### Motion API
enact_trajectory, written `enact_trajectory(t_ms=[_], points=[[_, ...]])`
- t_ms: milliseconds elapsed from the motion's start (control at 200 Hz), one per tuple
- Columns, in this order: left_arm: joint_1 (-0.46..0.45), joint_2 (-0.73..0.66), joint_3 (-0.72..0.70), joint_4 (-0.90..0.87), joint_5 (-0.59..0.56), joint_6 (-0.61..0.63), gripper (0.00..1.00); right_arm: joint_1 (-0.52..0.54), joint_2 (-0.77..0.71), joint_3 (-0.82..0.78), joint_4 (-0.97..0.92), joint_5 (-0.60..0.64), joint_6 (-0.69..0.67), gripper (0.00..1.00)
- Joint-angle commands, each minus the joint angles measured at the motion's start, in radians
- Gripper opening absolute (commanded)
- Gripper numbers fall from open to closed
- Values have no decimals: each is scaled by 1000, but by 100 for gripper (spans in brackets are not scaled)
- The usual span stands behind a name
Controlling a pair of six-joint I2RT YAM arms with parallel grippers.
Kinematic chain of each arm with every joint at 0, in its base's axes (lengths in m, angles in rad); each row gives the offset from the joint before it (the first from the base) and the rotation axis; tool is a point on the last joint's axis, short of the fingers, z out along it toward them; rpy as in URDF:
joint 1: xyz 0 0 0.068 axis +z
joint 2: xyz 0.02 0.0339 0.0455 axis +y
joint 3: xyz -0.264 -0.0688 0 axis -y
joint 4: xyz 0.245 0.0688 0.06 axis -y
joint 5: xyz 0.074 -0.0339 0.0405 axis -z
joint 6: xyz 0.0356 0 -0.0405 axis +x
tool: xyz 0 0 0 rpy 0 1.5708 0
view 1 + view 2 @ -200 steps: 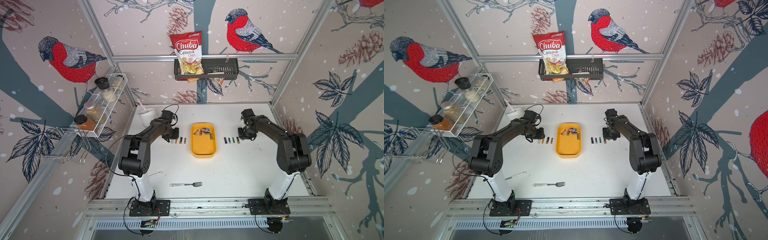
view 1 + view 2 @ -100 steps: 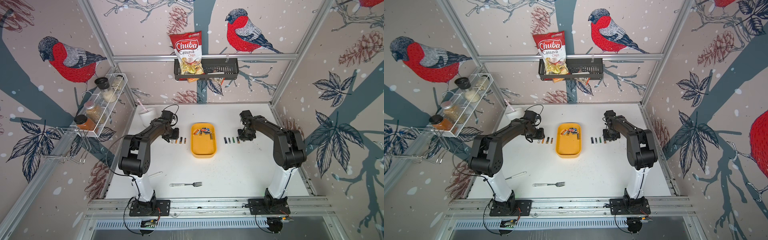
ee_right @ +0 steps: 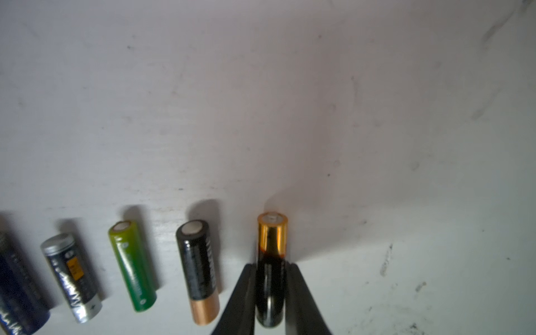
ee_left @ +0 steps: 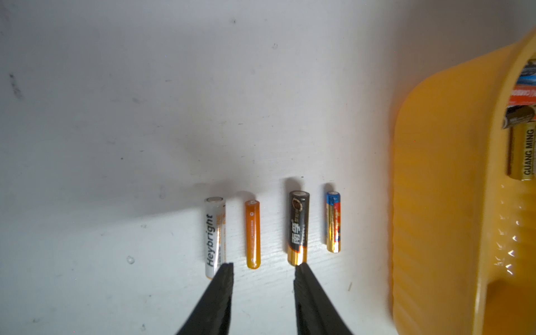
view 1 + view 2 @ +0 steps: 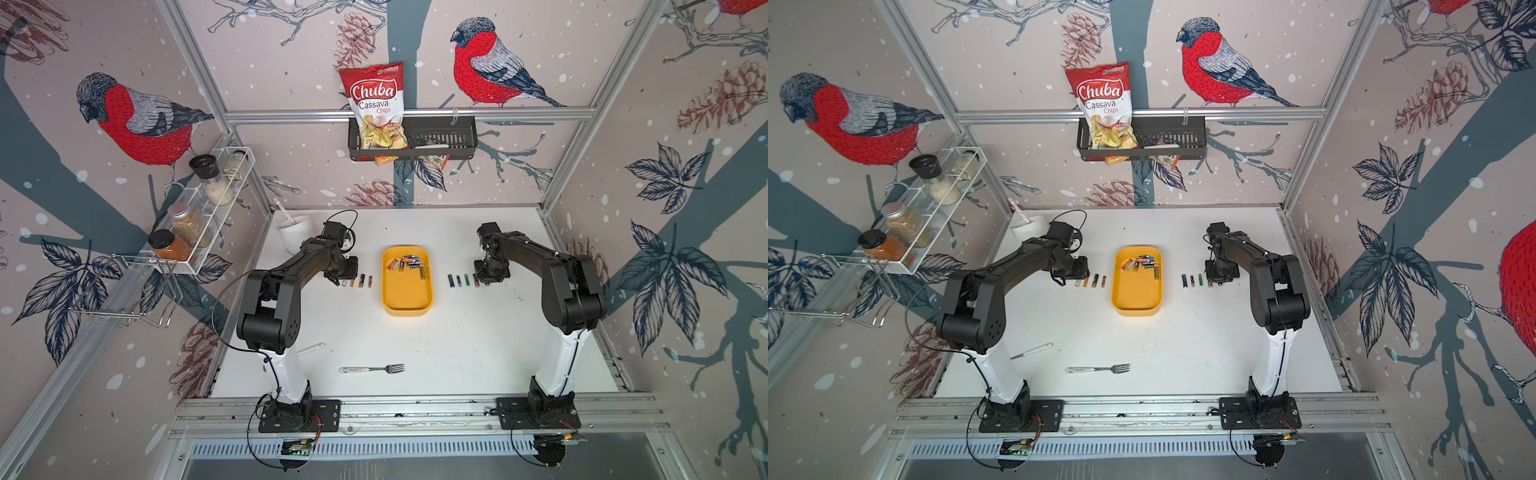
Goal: Take the batteries out of the storage box
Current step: Place the battery at the center of the board.
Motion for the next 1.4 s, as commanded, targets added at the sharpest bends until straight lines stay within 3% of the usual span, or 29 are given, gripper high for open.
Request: enact_trajectory(t_ms=[0,1396], points=[[-1,-3,0,3,1,1,40,1,11,7,-17,10,-5,22],[-2,-18,8,-13,-11,-1,40,16,-10,1,-31,44,-1,30]])
